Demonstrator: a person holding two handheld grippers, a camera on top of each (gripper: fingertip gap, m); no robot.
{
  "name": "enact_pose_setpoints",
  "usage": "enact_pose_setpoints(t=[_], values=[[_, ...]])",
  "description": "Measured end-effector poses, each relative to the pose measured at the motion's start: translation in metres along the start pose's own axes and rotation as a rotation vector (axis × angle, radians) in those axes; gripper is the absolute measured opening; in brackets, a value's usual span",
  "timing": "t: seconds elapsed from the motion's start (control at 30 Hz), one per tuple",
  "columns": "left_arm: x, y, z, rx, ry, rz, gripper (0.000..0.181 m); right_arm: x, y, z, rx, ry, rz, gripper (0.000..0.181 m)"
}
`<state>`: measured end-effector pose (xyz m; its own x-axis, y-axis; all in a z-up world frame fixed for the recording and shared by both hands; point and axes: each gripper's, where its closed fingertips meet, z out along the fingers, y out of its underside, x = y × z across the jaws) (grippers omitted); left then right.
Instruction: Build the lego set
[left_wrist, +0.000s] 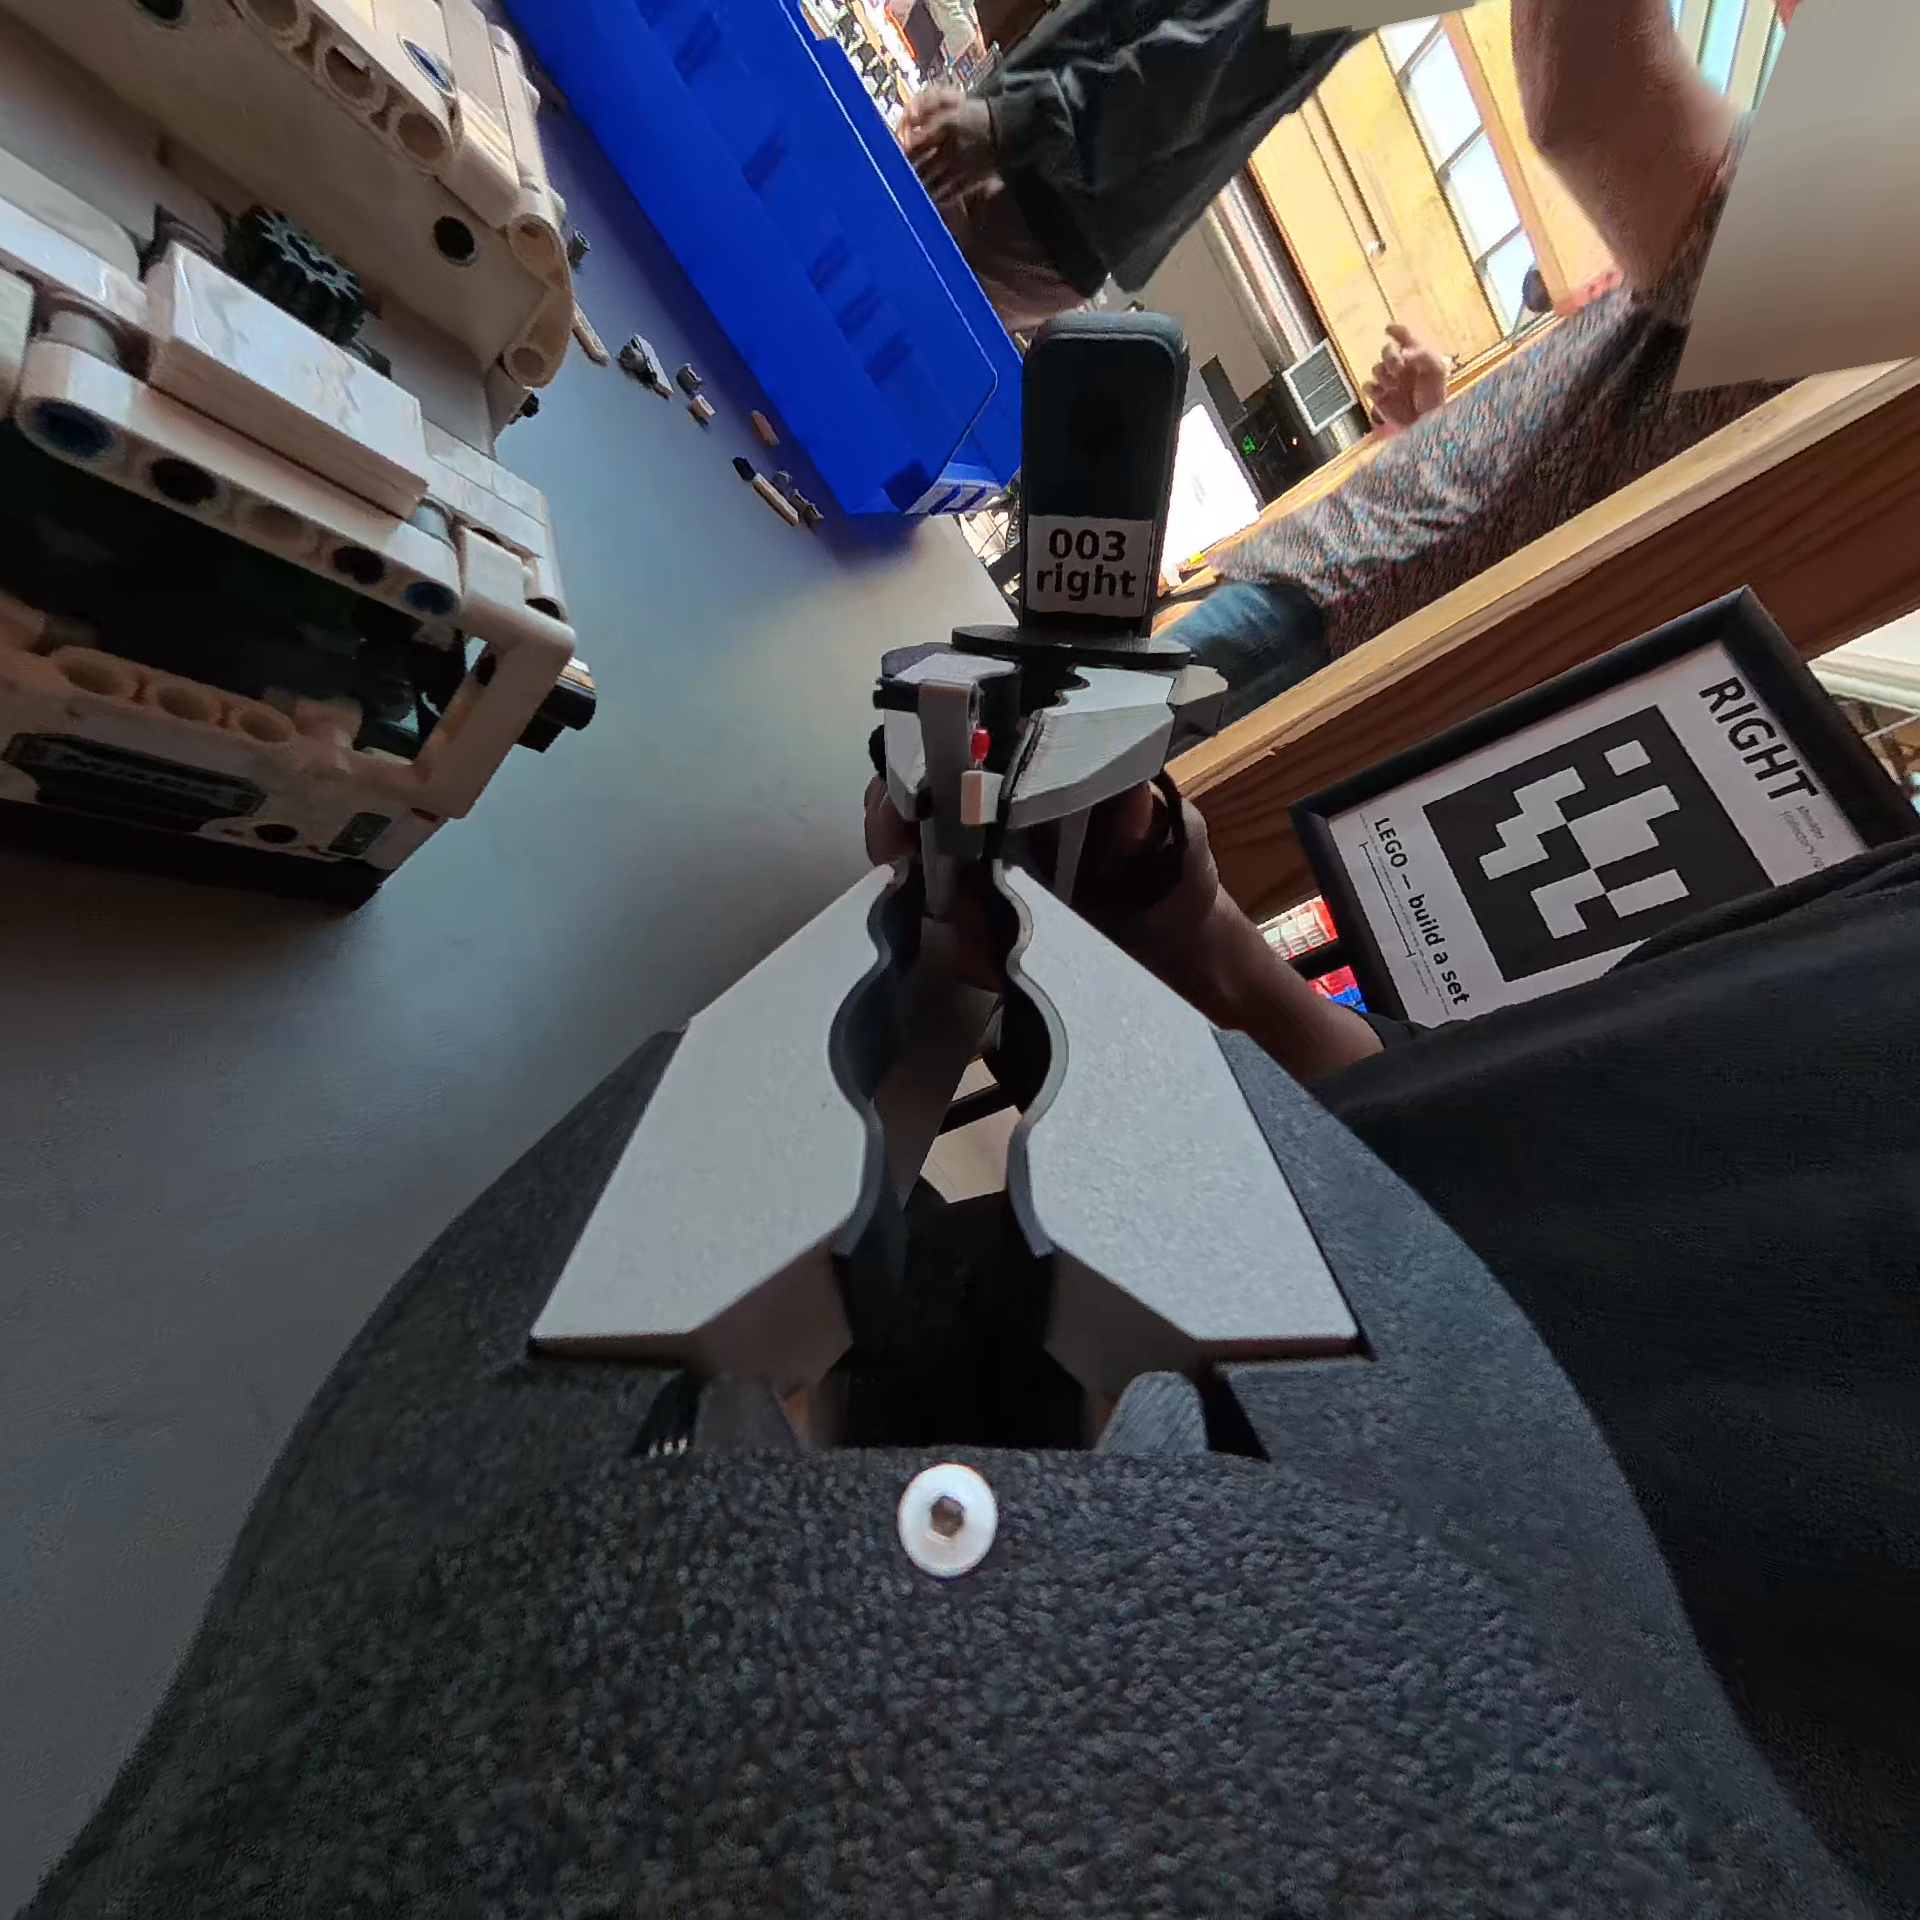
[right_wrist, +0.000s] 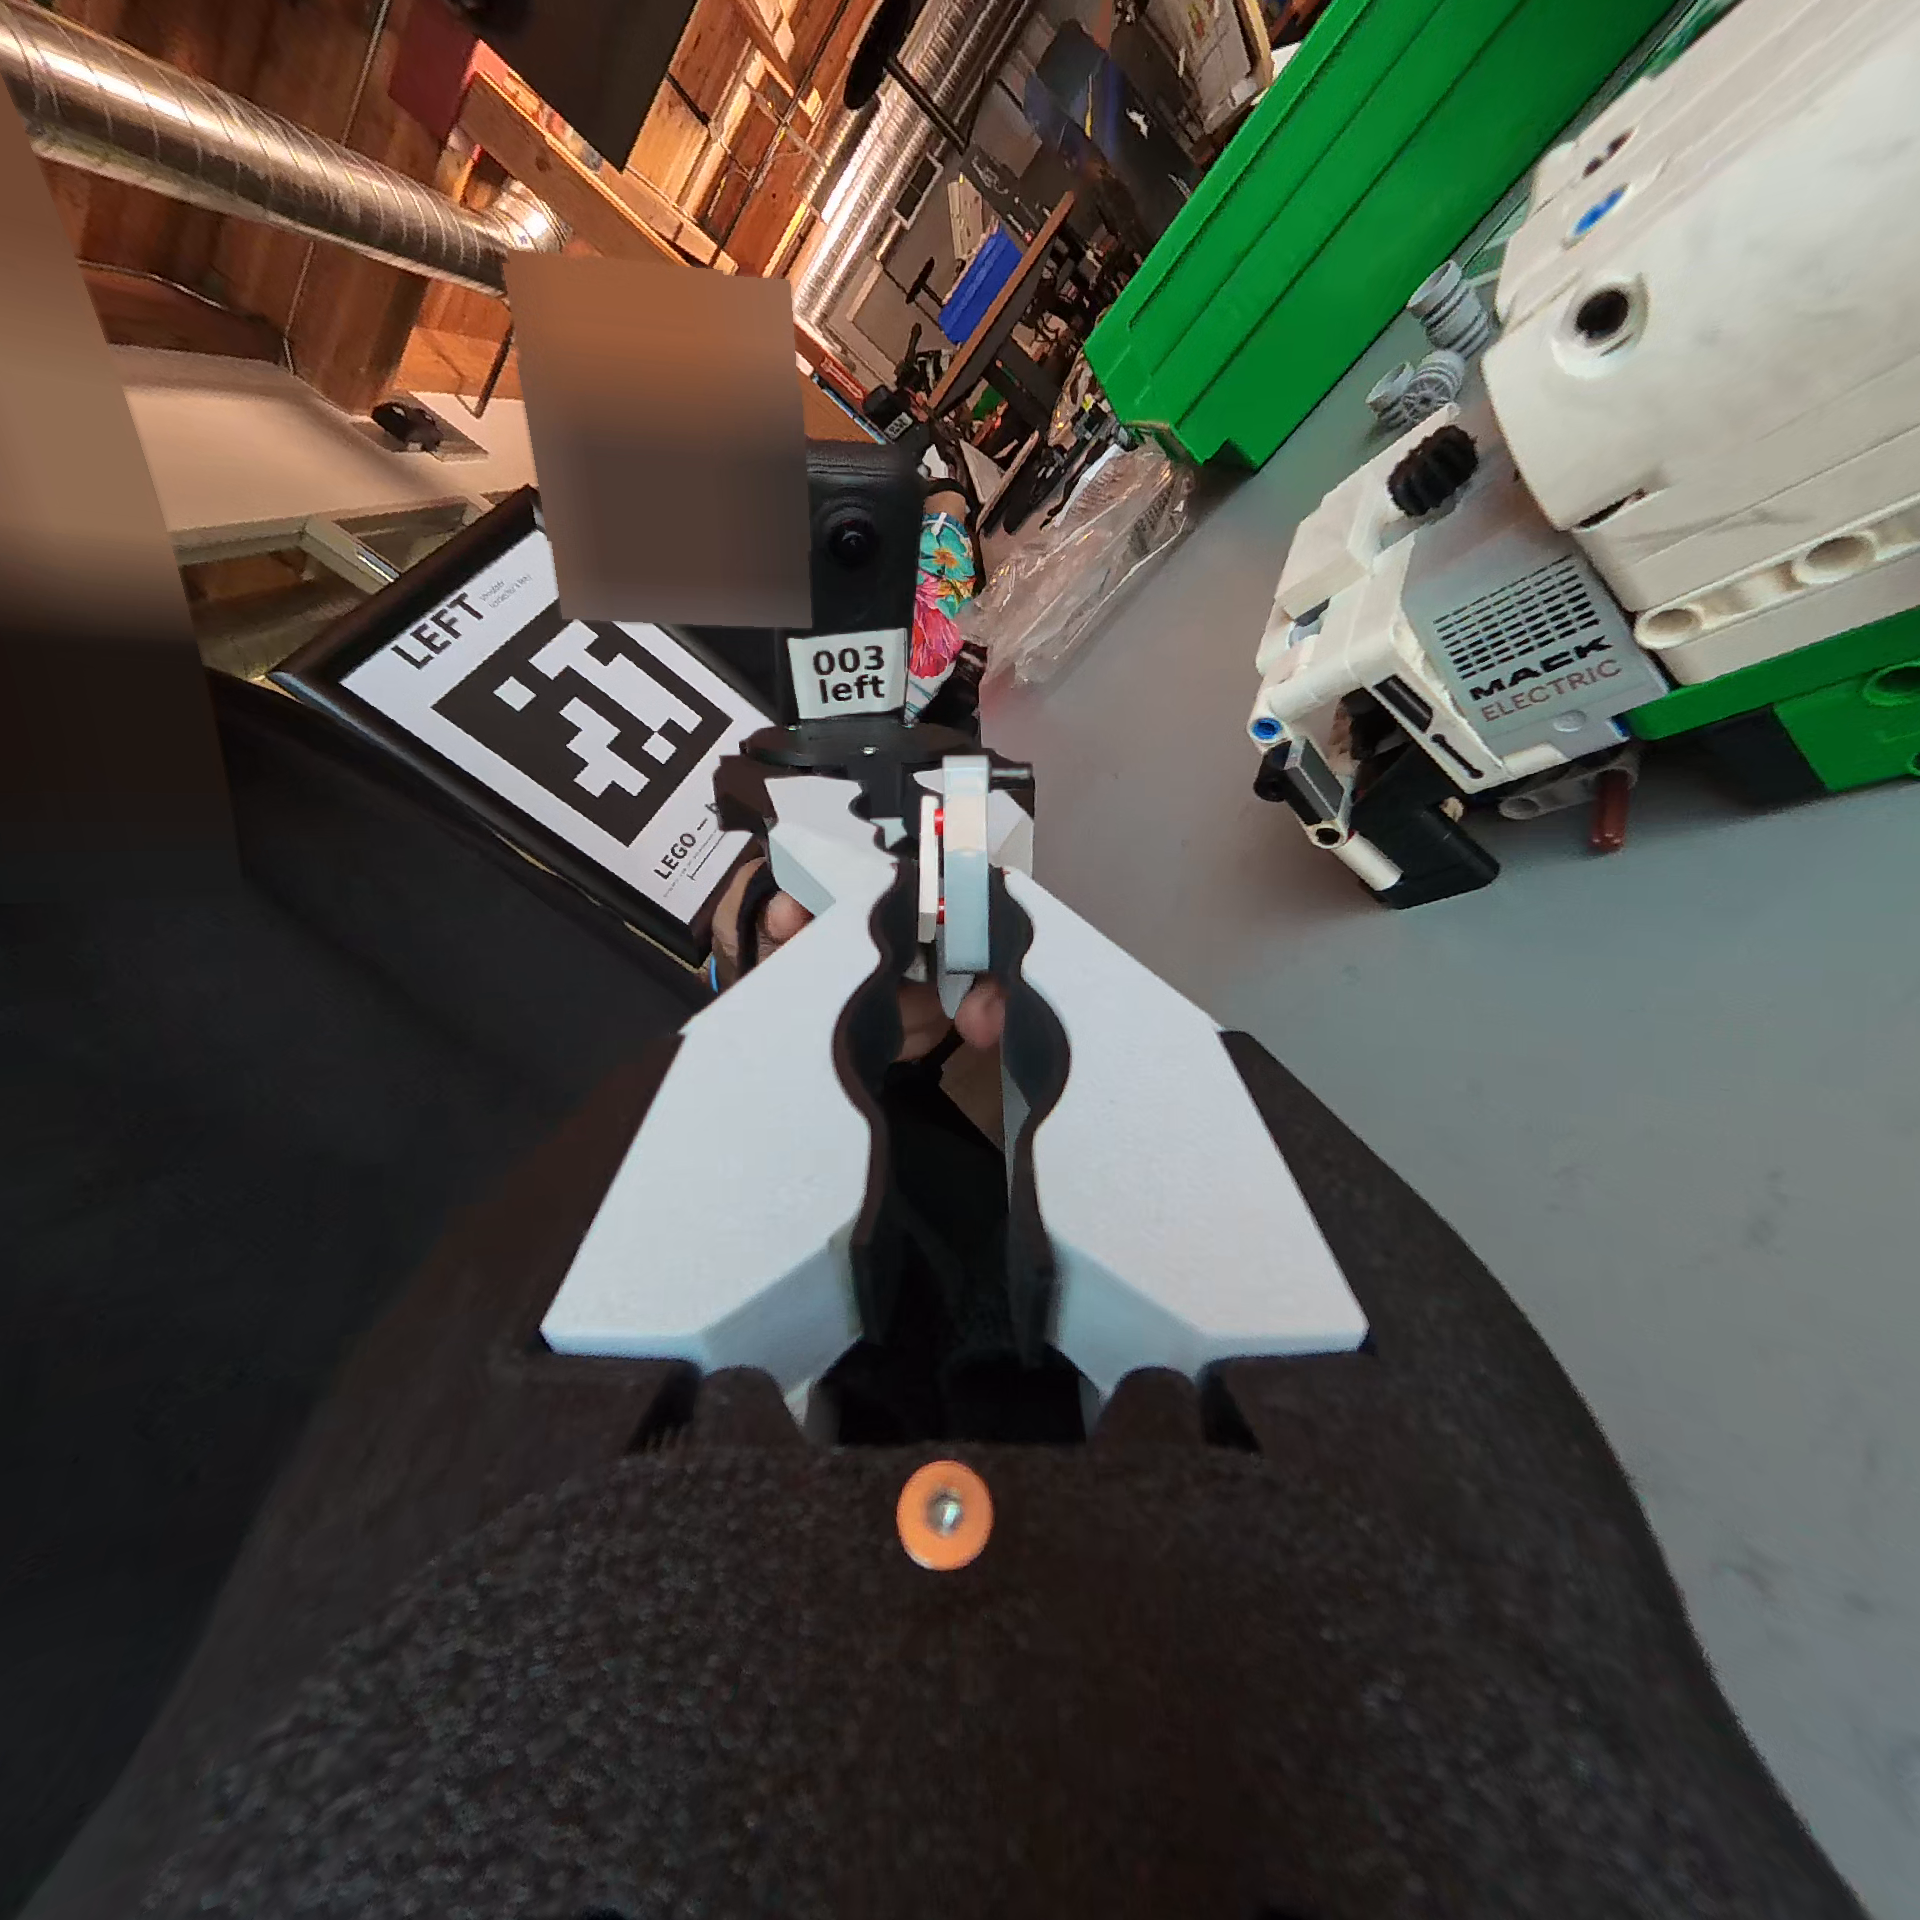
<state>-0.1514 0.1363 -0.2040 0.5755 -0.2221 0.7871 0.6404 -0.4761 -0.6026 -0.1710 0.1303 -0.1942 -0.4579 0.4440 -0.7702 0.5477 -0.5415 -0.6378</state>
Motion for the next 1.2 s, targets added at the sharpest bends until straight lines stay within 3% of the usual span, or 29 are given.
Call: enact_pose_setpoints(t=[0.2,0.33,0.63,0.77,0.93,1.2], values=[[0.000,0.003,-0.008,-0.035,-0.013,0.107,0.020,0.003,0.010,-0.005,-0.120,0.064,-0.088,0.012],[0.004,0.003,-0.012,-0.061,-0.022,0.222,0.002,0.000,0.027,-0.005,-0.299,0.122,-0.249,0.012],[-0.011,0.024,-0.019,-0.270,-0.153,0.548,0.004,0.012,0.044,-0.010,-0.459,0.194,-0.355,0.012],[-0.006,0.029,-0.014,-0.296,-0.109,0.567,0.014,0.011,0.043,-0.009,-0.468,0.178,-0.383,0.012],[-0.013,0.038,-0.011,-0.360,-0.128,0.618,0.004,0.010,0.047,-0.009,-0.484,0.168,-0.421,0.012],[-0.041,0.063,-0.009,-0.565,-0.255,0.837,0.003,0.037,0.074,-0.014,-0.740,0.336,-0.606,0.013]])
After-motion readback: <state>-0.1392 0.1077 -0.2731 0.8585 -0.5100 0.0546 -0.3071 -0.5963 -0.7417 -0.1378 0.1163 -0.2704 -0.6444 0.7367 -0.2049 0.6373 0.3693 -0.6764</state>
